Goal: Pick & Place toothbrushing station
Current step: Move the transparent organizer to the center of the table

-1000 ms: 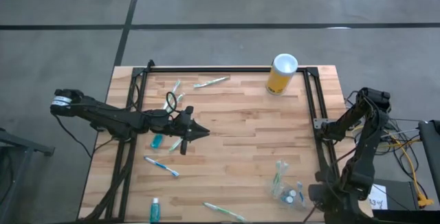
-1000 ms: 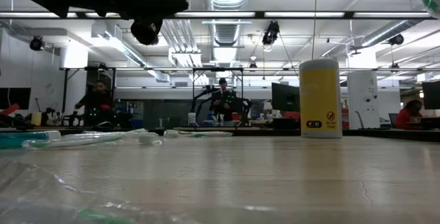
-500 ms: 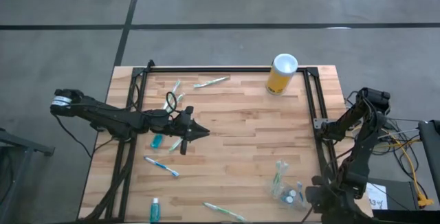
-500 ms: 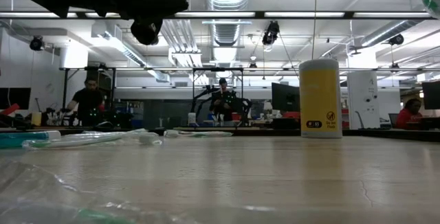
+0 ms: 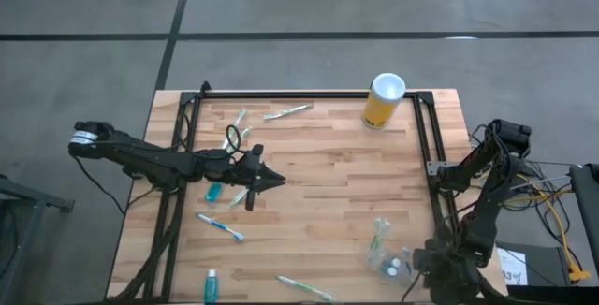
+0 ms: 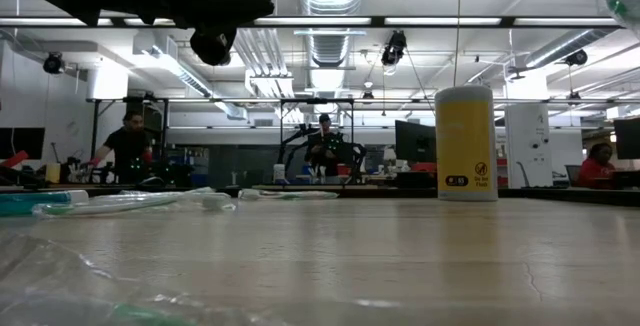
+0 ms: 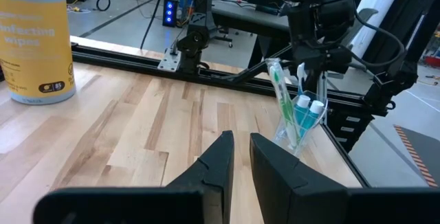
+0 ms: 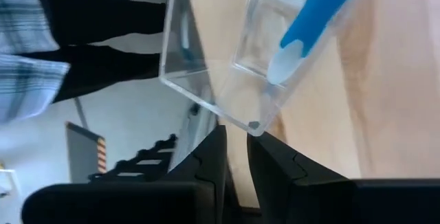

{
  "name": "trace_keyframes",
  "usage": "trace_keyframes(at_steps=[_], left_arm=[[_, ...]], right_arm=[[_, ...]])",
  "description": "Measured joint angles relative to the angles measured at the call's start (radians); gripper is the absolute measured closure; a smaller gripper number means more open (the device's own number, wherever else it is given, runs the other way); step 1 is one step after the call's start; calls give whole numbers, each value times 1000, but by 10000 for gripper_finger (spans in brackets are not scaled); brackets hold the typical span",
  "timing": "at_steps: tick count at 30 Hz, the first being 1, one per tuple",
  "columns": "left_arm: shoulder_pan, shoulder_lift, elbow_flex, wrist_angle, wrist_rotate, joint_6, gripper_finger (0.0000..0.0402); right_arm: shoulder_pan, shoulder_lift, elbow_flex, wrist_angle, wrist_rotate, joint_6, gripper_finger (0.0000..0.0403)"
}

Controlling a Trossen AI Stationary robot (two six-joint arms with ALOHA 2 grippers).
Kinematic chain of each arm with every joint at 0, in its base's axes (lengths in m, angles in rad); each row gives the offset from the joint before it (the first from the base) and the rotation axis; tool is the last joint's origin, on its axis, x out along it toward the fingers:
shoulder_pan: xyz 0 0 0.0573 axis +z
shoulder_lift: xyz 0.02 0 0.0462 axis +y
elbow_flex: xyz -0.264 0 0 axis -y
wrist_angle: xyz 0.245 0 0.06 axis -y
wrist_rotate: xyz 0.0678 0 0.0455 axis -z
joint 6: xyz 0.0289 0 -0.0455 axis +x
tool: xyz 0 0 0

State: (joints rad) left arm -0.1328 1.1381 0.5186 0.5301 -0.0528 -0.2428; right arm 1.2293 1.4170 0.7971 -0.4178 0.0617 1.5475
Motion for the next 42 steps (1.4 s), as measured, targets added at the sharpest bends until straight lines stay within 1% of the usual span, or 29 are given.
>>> trace_keyframes(at_steps=[4,12,18,25,33,38,42], left_arm=[[0,0,0,0,0,0,348],[0,0,0,0,0,0,348],[0,0,0,0,0,0,348],[0,0,0,0,0,0,348],[0,0,0,0,0,0,348],[0,0,0,0,0,0,348],[0,0,0,0,0,0,348]], right_arm=[[-34,0,-15,42,16,-15,346],[-139,0,-16,42,20,-217,346],[-208,0,-24,41,15,-308,346],[-305,0,-48,42,-41,-366,346],[-438,0,-50,69,-47,-458,346],[-531,0,-50,78,-92,-518,346],[-606,0,-50,109,-97,-576,346]])
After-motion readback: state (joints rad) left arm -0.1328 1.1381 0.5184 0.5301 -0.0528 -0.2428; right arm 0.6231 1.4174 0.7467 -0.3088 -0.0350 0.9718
